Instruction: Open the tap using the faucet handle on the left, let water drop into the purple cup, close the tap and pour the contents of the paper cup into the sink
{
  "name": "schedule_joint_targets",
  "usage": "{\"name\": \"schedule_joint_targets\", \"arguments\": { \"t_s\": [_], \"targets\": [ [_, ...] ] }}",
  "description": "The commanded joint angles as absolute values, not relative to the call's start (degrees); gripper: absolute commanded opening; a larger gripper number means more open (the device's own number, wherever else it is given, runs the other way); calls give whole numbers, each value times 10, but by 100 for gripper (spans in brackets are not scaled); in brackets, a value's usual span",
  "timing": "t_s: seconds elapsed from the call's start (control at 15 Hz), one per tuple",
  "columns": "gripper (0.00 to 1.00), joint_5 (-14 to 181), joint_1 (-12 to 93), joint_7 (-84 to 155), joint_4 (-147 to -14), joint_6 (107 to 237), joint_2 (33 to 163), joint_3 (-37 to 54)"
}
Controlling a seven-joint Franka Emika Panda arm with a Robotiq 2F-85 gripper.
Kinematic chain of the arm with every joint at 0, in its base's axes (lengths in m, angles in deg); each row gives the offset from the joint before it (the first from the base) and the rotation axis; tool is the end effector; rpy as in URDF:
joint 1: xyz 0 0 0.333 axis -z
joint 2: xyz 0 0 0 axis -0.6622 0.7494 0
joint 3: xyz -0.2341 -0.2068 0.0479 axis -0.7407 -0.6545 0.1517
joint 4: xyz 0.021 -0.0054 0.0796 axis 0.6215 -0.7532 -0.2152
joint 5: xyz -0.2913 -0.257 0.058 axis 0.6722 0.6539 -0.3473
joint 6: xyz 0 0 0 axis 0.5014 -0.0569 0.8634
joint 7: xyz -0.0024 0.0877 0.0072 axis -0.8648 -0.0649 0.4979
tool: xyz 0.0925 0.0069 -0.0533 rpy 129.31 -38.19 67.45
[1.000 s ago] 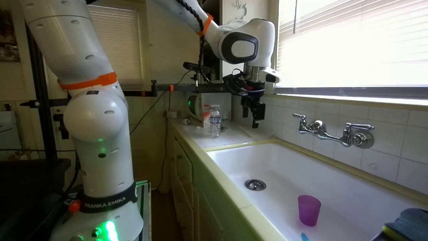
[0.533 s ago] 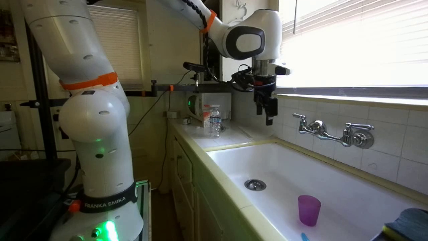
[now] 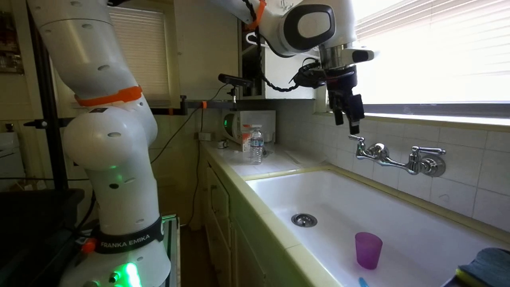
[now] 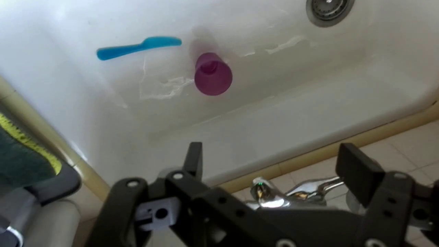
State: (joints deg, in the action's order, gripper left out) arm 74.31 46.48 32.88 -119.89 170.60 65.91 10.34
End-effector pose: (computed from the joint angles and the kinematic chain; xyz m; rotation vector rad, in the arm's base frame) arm 0.4880 -0.0612 0.4860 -2.9757 0.4687 -0.4492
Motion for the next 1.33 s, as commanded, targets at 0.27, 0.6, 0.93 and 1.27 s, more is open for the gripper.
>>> {"name": "schedule_joint_targets", "arguments": {
  "t_s": [0.27,0.6,0.93,1.27],
  "targets": [
    [100,820,499,295,-1066,1705,751,82],
    [100,805,492,321,-1058,1697,755,73],
    [100,805,492,321,-1057,1697,754,72],
    [100,815,501,289,-1008,1738,804,63]
  ]
}}
